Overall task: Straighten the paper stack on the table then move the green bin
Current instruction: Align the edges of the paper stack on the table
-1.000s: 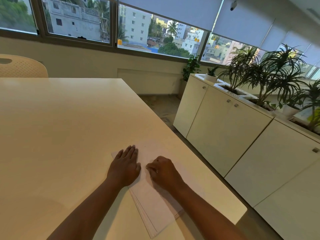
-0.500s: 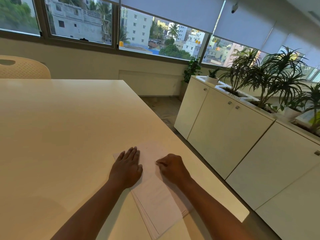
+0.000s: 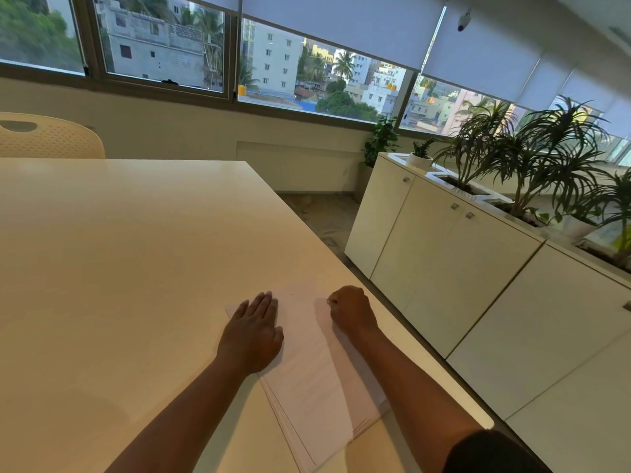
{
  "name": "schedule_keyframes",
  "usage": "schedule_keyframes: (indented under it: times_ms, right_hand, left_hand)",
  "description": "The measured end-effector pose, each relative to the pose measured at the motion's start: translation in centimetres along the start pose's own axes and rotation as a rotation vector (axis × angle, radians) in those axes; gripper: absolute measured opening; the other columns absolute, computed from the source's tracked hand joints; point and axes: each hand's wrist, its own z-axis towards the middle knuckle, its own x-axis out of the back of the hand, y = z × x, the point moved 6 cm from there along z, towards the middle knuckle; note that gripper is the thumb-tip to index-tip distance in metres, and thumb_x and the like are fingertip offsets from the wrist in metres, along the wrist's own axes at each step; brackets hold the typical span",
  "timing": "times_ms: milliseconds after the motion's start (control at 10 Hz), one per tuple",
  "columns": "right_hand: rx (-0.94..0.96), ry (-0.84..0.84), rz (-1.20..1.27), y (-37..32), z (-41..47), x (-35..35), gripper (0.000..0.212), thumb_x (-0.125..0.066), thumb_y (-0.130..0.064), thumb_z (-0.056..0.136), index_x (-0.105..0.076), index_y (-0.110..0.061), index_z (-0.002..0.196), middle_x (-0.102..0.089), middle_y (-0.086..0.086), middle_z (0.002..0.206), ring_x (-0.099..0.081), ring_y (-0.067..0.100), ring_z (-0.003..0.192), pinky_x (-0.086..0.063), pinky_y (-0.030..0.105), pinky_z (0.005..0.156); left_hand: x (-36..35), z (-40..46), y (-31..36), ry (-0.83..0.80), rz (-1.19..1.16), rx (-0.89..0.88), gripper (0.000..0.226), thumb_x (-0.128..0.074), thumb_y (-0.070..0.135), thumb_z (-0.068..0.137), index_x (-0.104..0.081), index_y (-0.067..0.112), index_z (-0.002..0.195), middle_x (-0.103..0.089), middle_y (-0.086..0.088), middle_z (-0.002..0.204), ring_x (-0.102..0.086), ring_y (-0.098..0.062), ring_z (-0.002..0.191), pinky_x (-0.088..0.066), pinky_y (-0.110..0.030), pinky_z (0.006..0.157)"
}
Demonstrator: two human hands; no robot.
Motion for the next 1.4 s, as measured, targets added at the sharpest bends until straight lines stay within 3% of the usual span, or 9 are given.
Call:
schedule_keyframes:
  times_ms: [100,200,300,500,600,900,1100,1300,1400]
  right_hand:
    - [0.060,-0.024,0.017,-1.0,-0.1,-0.3,0.020,-0.057,-0.009,0.087,-0.076,-0.006,0.088,-0.072,0.016,0.091,-0.066,0.028,0.084,-0.054,0.031,0.076]
    - [0.098,-0.071,0.058,-1.0,-1.2,-1.1,0.016,-0.063,-0.014,0.088,-0.077,-0.008,0.092,-0.074,0.014,0.093,-0.068,0.025,0.086,-0.047,0.020,0.078]
    - [0.044,-0.035,0.026,0.3,-0.6,-0.3,0.020,-0.060,-0.013,0.091,-0.075,-0.008,0.101,-0.073,0.013,0.104,-0.067,0.025,0.096,-0.051,0.026,0.085]
    - [0.107,-0.065,0.042,-1.0,-0.7,-1.2,0.019,-0.059,-0.014,0.088,-0.077,-0.008,0.088,-0.072,0.014,0.088,-0.066,0.025,0.083,-0.051,0.029,0.075]
    - [0.052,-0.040,0.030,-0.1,-0.4,-0.8,0.020,-0.059,-0.014,0.090,-0.075,-0.008,0.101,-0.073,0.011,0.103,-0.067,0.024,0.097,-0.052,0.031,0.088]
    - [0.125,-0.083,0.034,-2.8,-0.1,-2.2,0.021,-0.058,-0.020,0.092,-0.074,-0.011,0.103,-0.072,0.010,0.104,-0.067,0.022,0.093,-0.053,0.030,0.087]
    - [0.085,-0.012,0.014,-2.7,0.6,-1.5,0.021,-0.055,-0.012,0.091,-0.075,-0.006,0.091,-0.071,0.011,0.090,-0.066,0.025,0.081,-0.051,0.029,0.071]
    - [0.086,-0.038,0.070,-2.6,-0.1,-2.2,0.021,-0.059,-0.018,0.092,-0.074,-0.009,0.104,-0.073,0.010,0.105,-0.068,0.020,0.094,-0.052,0.027,0.088]
    - [0.050,0.001,0.021,-1.9,0.1,-0.7,0.023,-0.055,-0.013,0.092,-0.075,-0.008,0.102,-0.072,0.013,0.104,-0.067,0.025,0.094,-0.053,0.029,0.085]
  left_hand:
    - [0.0,0.0,0.0,0.002,0.001,0.004,0.063,-0.016,0.040,0.103,0.000,0.012,0.157,0.006,-0.006,0.166,0.007,-0.016,0.152,0.004,-0.035,0.123]
    - [-0.1,0.0,0.0,0.003,0.003,0.000,0.063,-0.016,0.040,0.103,0.000,0.012,0.157,0.005,-0.006,0.166,0.006,-0.016,0.152,0.003,-0.036,0.124]
    - [-0.1,0.0,0.0,0.010,0.001,-0.001,0.063,-0.016,0.040,0.103,0.001,0.012,0.157,0.005,-0.006,0.166,0.007,-0.016,0.152,0.003,-0.035,0.124]
    - [-0.2,0.0,-0.1,0.014,0.002,-0.002,0.063,-0.016,0.040,0.103,-0.001,0.012,0.157,0.005,-0.006,0.166,0.006,-0.016,0.152,0.003,-0.036,0.124]
    - [-0.2,0.0,0.0,0.021,0.005,-0.004,0.063,-0.016,0.040,0.103,-0.001,0.012,0.157,0.004,-0.006,0.166,0.006,-0.016,0.152,0.003,-0.036,0.124]
    - [-0.3,0.1,-0.1,0.011,0.009,-0.001,0.063,-0.015,0.041,0.102,0.000,0.013,0.157,0.005,-0.005,0.166,0.007,-0.016,0.152,0.003,-0.036,0.123]
    - [-0.3,0.0,-0.1,0.006,0.013,0.005,0.063,-0.015,0.042,0.103,0.000,0.012,0.157,0.005,-0.006,0.165,0.007,-0.017,0.152,0.003,-0.037,0.123]
    - [-0.2,0.0,-0.1,0.003,0.006,0.003,0.063,-0.015,0.041,0.103,0.000,0.013,0.157,0.005,-0.005,0.165,0.007,-0.016,0.152,0.003,-0.037,0.124]
    - [-0.1,0.0,-0.1,0.000,0.000,0.005,0.063,-0.015,0.041,0.103,0.000,0.013,0.157,0.005,-0.005,0.166,0.007,-0.015,0.152,0.003,-0.036,0.124]
